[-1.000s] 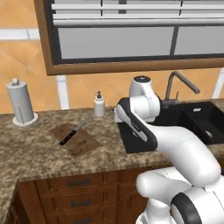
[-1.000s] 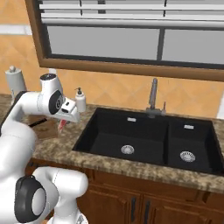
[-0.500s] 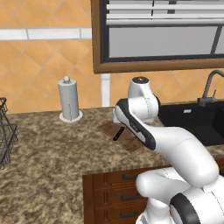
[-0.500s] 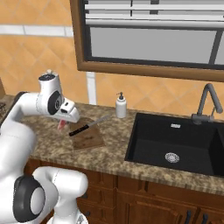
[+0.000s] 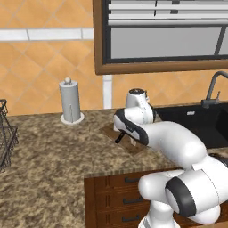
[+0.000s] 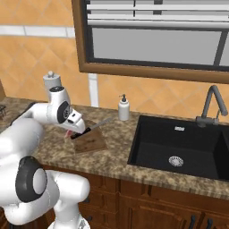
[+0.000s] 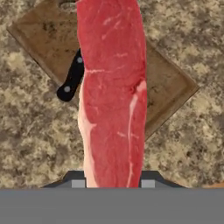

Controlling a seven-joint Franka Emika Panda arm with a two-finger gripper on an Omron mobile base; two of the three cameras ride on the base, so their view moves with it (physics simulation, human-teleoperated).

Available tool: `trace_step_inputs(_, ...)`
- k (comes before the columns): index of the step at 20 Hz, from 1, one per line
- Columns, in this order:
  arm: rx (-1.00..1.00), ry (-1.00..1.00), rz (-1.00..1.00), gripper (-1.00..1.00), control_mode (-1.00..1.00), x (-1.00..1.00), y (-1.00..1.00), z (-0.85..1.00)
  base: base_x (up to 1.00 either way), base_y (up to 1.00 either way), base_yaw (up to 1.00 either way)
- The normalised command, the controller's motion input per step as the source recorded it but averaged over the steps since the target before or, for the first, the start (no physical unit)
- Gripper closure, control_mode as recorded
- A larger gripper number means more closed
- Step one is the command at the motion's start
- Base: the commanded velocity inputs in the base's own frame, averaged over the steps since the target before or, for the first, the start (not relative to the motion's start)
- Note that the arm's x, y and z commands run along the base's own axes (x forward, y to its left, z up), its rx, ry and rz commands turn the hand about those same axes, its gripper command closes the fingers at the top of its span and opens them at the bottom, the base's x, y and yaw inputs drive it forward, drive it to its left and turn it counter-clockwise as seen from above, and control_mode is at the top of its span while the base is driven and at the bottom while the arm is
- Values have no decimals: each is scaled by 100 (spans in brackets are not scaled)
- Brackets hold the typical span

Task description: Pick up the knife from the drawer and place it on the cutting board. Then place the meat from the plate to the cutting board.

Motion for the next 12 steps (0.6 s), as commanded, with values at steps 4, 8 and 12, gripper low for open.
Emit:
trace_step_inputs(4, 0, 8, -29, 100, -100, 36, -16, -52, 0, 0, 0)
trace_step_inputs(8, 0, 9, -29, 100, -100, 41, -7, -43, 0, 0, 0)
trace_step_inputs(12, 0, 9, -24, 100, -100, 34, -9, -32, 0, 0, 0)
